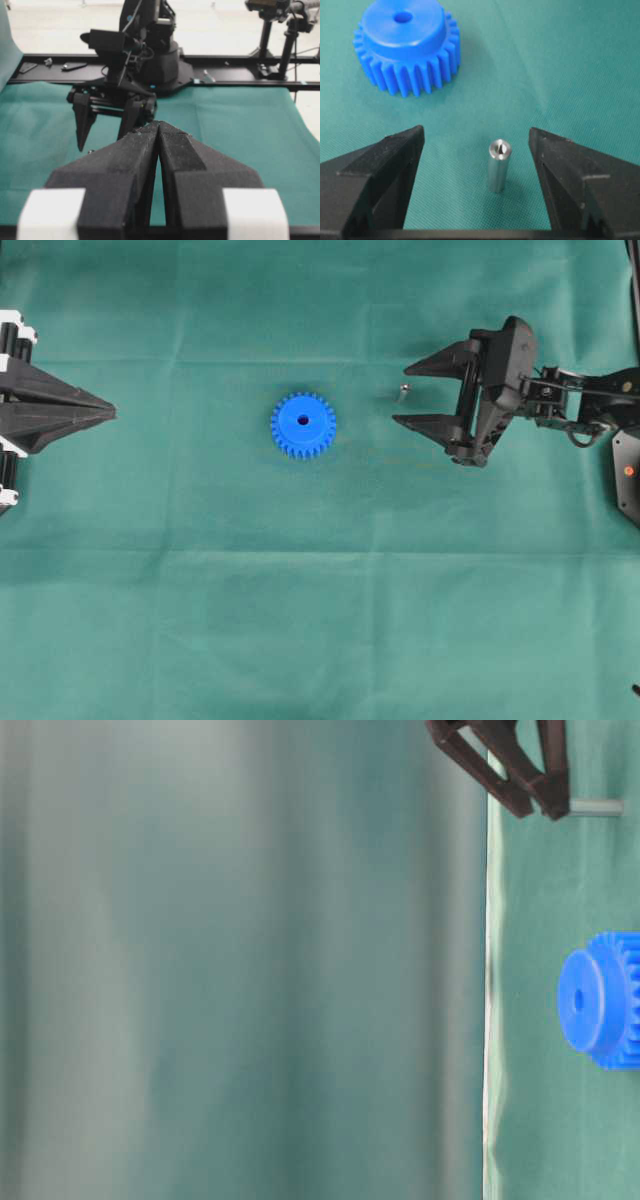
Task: Insert the shaft placed at a random location into the center hole of the medium gear at another random location.
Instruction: 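Move the open right gripper over the upright silver shaft, then close the right gripper on the shaft and lift it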
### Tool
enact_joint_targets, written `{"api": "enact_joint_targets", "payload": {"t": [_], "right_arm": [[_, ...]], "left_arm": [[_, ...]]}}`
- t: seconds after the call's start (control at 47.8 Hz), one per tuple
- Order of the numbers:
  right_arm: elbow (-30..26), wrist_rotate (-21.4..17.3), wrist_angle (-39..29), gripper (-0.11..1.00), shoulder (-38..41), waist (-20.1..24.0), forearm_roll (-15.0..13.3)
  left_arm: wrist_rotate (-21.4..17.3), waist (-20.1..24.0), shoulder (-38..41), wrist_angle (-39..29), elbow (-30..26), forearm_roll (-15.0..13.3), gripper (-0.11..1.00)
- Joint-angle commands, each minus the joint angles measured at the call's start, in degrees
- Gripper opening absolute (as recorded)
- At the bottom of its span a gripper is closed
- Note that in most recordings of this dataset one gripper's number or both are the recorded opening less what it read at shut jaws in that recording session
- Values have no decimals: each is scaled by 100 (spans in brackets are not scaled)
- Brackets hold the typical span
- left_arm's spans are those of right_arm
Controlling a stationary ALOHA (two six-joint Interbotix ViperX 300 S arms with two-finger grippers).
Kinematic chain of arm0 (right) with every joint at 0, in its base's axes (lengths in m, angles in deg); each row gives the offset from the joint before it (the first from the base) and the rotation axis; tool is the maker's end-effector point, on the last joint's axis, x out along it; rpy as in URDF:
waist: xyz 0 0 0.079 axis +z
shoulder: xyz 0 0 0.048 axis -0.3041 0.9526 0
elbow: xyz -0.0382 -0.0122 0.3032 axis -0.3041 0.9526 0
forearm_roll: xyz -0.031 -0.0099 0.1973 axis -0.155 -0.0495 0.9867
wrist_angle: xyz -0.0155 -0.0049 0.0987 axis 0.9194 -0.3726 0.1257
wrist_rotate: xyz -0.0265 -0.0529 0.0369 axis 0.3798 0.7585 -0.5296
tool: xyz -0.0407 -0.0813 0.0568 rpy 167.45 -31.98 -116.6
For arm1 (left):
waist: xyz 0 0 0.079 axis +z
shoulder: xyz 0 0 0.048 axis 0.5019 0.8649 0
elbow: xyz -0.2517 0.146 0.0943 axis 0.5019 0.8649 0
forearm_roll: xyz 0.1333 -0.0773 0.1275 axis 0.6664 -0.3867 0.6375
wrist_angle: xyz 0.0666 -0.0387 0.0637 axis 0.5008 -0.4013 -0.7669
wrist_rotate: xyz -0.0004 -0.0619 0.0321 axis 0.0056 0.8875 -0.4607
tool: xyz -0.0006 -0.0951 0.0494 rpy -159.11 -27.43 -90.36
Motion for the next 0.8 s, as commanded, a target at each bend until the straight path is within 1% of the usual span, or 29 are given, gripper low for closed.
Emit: {"api": "enact_joint_targets", "payload": {"t": [0.0,0.188,0.398,0.461,0.481,0.628,0.691,0.775], "right_arm": [[-105,70,105,85,26,-18,26],[-114,70,97,84,35,-18,26],[-114,70,53,76,35,-18,44],[-114,79,35,69,44,-26,35],[-114,79,35,65,35,-26,35],[-97,88,-18,27,44,-88,44],[-97,88,-44,13,44,-97,44],[-105,88,-62,12,44,-97,44]], "left_arm": [[0,-9,53,26,-132,9,0],[9,0,53,26,-132,9,0],[9,-9,53,26,-132,0,0],[0,-9,53,26,-132,0,0],[0,-9,53,26,-132,9,0],[9,0,53,26,-132,9,0],[9,-9,53,26,-132,9,0],[9,-9,53,26,-132,9,0]]}}
